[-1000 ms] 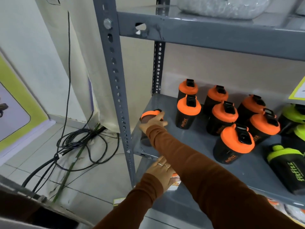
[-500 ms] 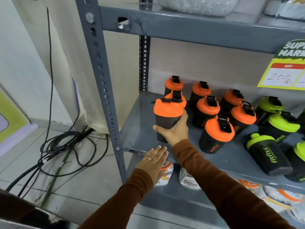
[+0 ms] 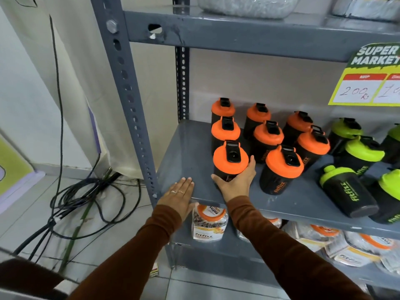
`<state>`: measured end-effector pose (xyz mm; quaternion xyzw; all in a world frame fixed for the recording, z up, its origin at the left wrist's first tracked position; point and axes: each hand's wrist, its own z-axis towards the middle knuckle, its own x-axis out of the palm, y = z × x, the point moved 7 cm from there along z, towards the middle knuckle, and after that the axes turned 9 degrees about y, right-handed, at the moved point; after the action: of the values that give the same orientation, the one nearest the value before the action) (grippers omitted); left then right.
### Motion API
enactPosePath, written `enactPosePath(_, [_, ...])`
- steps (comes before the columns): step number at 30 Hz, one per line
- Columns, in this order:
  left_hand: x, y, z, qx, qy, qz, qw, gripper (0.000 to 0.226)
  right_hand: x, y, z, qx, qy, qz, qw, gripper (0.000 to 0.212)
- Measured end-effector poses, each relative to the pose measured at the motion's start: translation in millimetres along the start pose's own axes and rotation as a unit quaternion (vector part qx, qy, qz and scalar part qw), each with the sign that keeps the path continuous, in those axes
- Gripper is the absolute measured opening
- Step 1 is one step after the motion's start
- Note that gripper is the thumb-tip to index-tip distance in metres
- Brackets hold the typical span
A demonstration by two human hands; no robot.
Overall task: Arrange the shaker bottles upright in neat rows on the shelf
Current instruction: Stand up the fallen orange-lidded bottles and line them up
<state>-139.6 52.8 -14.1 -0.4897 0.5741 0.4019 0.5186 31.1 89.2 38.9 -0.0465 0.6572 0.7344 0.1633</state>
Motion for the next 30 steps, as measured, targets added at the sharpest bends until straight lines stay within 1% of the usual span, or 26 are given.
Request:
enactPosePath(2, [0,2,3,-0.004,0.008,-0.01,1.0,0.067,3,-5,-2,0.012,0.008,-0.005,1.0,0.123])
enactPosePath(4, [2,-1,3,-0.01,0.007,-0.02,1.0,0.069,5,-12,-4,0.015,0.027,0.002,1.0,0.123])
enactPosePath(7, [4,-2,3,-0.02,-0.005,-0.016,1.0,0.068,4,-18,-5,0.0,0.047,0.0,0.999,0.111])
enactPosePath(11, [4,-2,3,-0.026,-0.016,0.0,1.0,0.063,1,-21,-4,0.008,0.046,-0.022,0.999,0.1])
enactPosePath(14, [4,-3,3,-0.025,-0.02,0.004,0.999,0.063,2,-22,-6,0.013,0.051,-0.023,0.998,0.1])
enactPosePath(18, [5,-4,1,-0.035,-0.027,0.013,0.999,0.063,-2,-21,-11,0.017,0.061,-0.01,0.998,0.107])
enactPosePath(20, [0,-13,-4,-0.013,-0.048,0.022,0.998,0.061,-6,-24,-19,0.019,0.082,0.001,0.996,0.108])
enactPosePath(21, [-2,-24,-9,0.011,-0.061,0.026,0.998,0.059,-10,-26,-25,0.015,0.096,-0.003,0.995,0.105])
enactPosePath(23, [1,-50,-17,0.068,-0.079,0.025,0.994,0.063,-24,-30,-41,-0.015,0.111,-0.041,0.993,0.086])
enactPosePath(25, [9,-78,-25,0.128,-0.083,0.011,0.988,0.057,-49,-32,-56,-0.069,0.087,-0.116,0.987,0.058])
enactPosePath(27, [14,-108,-27,0.177,-0.099,0.017,0.979,0.051,-88,-32,-64,-0.117,0.015,-0.197,0.973,0.037])
enactPosePath(29, [16,-139,-24,0.218,-0.096,0.031,0.971,0.049,-137,-28,-63,-0.141,-0.073,-0.255,0.954,0.025])
enactPosePath(30, [13,-157,-20,0.239,-0.099,0.032,0.965,0.048,-161,-23,-59,-0.15,-0.11,-0.283,0.941,0.022])
